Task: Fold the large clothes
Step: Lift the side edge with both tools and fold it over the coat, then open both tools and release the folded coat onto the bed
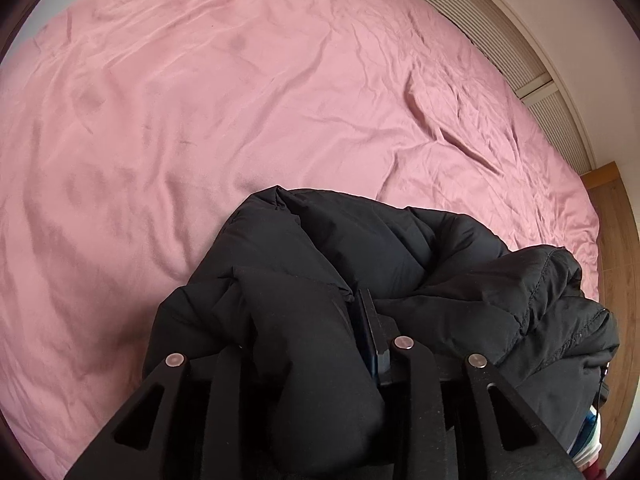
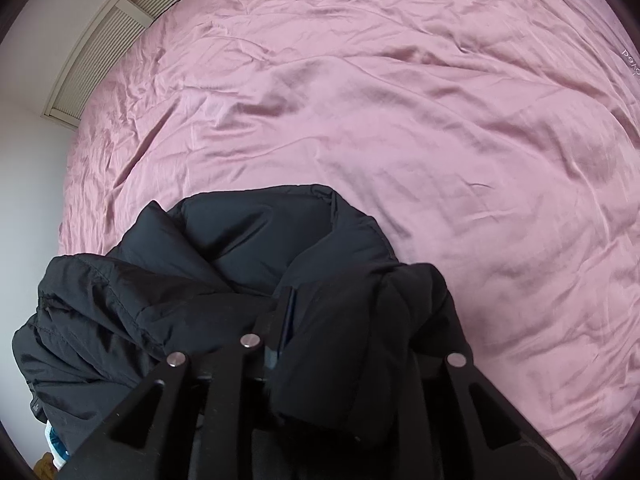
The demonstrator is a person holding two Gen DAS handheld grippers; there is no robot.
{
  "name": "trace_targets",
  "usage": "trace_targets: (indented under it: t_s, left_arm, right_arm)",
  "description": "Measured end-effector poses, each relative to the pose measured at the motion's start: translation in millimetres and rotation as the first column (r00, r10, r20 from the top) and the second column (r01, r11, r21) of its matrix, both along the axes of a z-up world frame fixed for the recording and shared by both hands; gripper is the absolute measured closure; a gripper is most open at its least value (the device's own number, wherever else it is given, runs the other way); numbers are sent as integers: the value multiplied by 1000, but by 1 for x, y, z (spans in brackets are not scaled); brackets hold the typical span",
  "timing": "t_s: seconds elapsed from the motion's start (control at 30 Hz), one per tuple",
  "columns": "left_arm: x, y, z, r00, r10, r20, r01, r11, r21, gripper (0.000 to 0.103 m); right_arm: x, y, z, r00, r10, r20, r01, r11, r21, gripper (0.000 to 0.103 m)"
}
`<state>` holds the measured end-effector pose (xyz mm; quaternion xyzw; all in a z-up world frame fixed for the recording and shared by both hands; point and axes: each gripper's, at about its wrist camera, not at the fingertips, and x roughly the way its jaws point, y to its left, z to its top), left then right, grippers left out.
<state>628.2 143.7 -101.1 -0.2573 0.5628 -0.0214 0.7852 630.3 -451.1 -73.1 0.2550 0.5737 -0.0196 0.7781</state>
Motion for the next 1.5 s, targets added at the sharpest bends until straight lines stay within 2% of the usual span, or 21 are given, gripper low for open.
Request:
trace_targets:
  t_s: [0.03, 0.1, 0.17, 0.2, 0.4, 0.57, 0.67, 0.73, 0.8, 0.9, 1.03, 1.23, 1.37, 1.5]
  left_arm:
    - [-2, 2, 4, 1000, 3, 10, -3, 1000, -9, 63]
    - [-4, 4, 12, 1000, 10, 29, -9, 999, -32, 55]
    - [-6, 6, 21, 999, 22, 47, -19, 998, -62, 45]
    - [-7, 7, 24, 998, 29, 54, -25, 997, -72, 44]
    - [-10, 18, 47, 992, 84, 92, -72, 988, -135, 36]
    - [-17, 28, 66, 986, 113, 124, -90, 980, -179, 34]
    - [-23, 38, 74, 977, 165, 138, -123, 955, -269, 29]
    - [-25, 42, 81, 972, 182, 145, -136, 950, -282, 29]
    - [-28, 41, 89, 971, 175, 161, -130, 958, -254, 28]
    - [-33, 30, 103, 973, 122, 197, -97, 986, -134, 28]
    - [-40, 19, 116, 967, 89, 238, -83, 996, -37, 28]
    - [-42, 34, 124, 958, 128, 255, -116, 991, -64, 28]
    - [-43, 46, 142, 946, 130, 296, -118, 991, -60, 23]
    - [-50, 46, 160, 937, 104, 332, -108, 994, -8, 22]
  right_arm:
    - [-2, -2, 3, 1000, -10, 12, 10, 1000, 23, 68]
    - [-6, -6, 12, 999, -24, 40, 21, 998, 59, 45]
    - [-7, -6, 23, 997, -19, 70, 14, 998, 69, 31]
    - [-7, -6, 28, 997, -15, 81, 10, 998, 67, 25]
    - [-16, -11, 61, 986, -41, 161, 23, 994, 111, 13]
    - [-22, -15, 86, 976, -41, 214, 18, 994, 110, 10]
    - [-26, -21, 102, 965, -60, 256, 32, 993, 115, 6]
    - [-29, -22, 113, 960, -50, 274, 27, 996, 86, 5]
    - [-33, -20, 123, 955, -21, 295, 7, 999, 49, 4]
    - [-42, -7, 135, 947, 36, 319, -38, 999, 1, 4]
    - [-59, 24, 142, 930, 126, 345, -116, 992, -50, 4]
    - [-84, 70, 141, 902, 247, 354, -226, 969, -100, 4]
    - [-95, 91, 139, 886, 305, 348, -278, 952, -129, 4]
    - [-104, 103, 140, 875, 331, 353, -299, 943, -145, 4]
